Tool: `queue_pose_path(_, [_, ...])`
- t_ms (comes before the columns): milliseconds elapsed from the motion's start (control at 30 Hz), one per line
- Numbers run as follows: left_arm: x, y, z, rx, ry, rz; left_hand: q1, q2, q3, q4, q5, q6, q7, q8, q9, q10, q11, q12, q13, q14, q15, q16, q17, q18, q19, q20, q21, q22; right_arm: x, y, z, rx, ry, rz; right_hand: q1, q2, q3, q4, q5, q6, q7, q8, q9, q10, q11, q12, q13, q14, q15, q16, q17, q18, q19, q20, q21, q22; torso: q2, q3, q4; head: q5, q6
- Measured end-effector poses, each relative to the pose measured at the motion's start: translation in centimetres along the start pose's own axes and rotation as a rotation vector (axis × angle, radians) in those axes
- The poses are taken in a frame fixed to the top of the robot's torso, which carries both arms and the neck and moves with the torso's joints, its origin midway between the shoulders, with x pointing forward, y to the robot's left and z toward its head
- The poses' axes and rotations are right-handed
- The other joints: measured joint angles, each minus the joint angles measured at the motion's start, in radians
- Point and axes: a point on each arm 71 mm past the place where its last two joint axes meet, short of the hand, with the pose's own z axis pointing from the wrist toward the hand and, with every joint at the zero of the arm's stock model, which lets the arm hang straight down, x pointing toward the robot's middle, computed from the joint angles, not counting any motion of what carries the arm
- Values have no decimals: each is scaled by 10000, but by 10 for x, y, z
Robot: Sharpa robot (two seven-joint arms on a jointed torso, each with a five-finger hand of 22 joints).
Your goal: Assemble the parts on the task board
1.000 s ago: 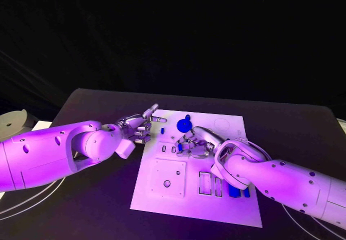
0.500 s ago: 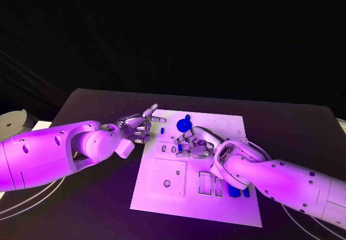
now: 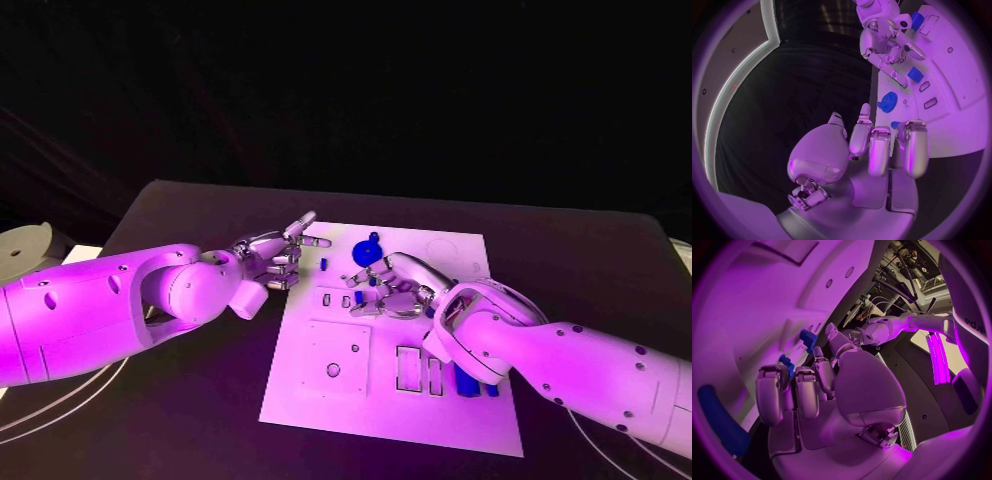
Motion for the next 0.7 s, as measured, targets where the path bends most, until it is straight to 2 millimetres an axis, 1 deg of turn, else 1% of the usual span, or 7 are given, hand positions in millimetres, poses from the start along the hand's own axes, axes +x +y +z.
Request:
queue_pose_path(133, [-1, 0, 1, -17, -22, 54, 202, -202, -99, -176, 0, -35, 34, 0, -11, -34, 34, -31, -6, 12, 13, 0, 0, 0, 0, 0, -7, 0, -13, 7, -6, -186, 8, 667, -59, -59, -429, 137, 0, -313, -120, 0, 0, -55, -55, -36, -1, -14, -95, 0, 2, 0, -12, -65, -57, 0, -35, -12, -12, -3, 24])
queue_pose_path(267, [1, 1, 3, -44, 13, 200, 664, -420, 8, -609, 0, -35, 34, 49, -12, -113, -5, -102, -100, 8, 18, 0, -1, 0, 0, 0, -118, 0, -28, 15, -13, -371, 2, 1376, -101, -57, -522, 157, 0, -318, -116, 0, 12, -88, -89, -36, -1, -15, -94, 0, 8, 0, -1, -76, -97, 0, -95, -17, -35, -3, 54])
queue_pose_path(367, [4, 1, 5, -85, 91, 399, 1089, -500, 232, -1001, 0, 44, -44, 260, 32, -201, -55, -239, -243, -20, 47, 0, -1, -1, 0, 0, -193, 0, -47, 19, -18, -432, -169, 1974, -70, 153, -638, 248, 0, -92, 58, 45, 63, -253, 76, -252, 3, 19, -51, 0, 8, 0, -3, -74, -229, -1, -151, -22, -47, -12, 74])
queue_pose_path(467, [6, 1, 6, -205, 178, 793, 1182, -521, 250, -1101, 0, 261, -142, 536, 138, -417, -129, -485, -527, 12, 15, 0, -2, 1, -45, -24, -350, 0, -72, 19, -24, -380, -507, 2689, -52, 328, -772, 344, 0, 134, 182, 77, 89, -364, 243, -419, 6, -17, 90, 0, 7, -1, -113, 37, -303, -1, -234, -33, -63, -27, 100])
queue_pose_path(533, [7, 1, 6, -441, 270, 1234, 1190, -509, 243, -1095, 0, 313, -199, 777, 246, -706, -188, -800, -889, -1, -63, 0, -2, 82, -314, -55, -572, -172, -88, 17, -28, -293, -786, 3090, -17, 441, -817, 389, 0, 287, 223, 128, 105, -416, 296, -580, 5, 0, 108, -41, 7, -1, -171, 95, -396, -1, -291, -34, -70, -32, 105])
queue_pose_path(600, [9, 0, 6, -775, 358, 1729, 944, -480, 102, -904, -13, 244, -250, 1001, 348, -1309, -190, -1536, -1711, -4, -83, 0, -2, 364, -821, -89, -1067, -1044, -108, 13, -35, -153, -1172, 3518, -51, 528, -871, 442, 0, 363, 300, 157, 108, -451, 334, -617, 8, -13, 170, -102, 7, -1, -182, 106, -396, -1, -361, -29, -80, -32, 108])
queue_pose_path(700, [13, -9, 8, -1359, 472, 2788, 611, -509, -136, -517, -91, -1, -288, 1485, 566, -1967, -216, -2305, -2597, 2, -104, -107, -2, 391, -1242, -124, -1567, -1849, -130, 3, -47, 129, -1711, 4042, 23, 610, -909, 481, 0, 389, 326, 157, 108, -444, 340, -617, 8, 1, 181, -115, 6, -1, -217, 141, -396, -1, -464, -12, -92, -7, 110])
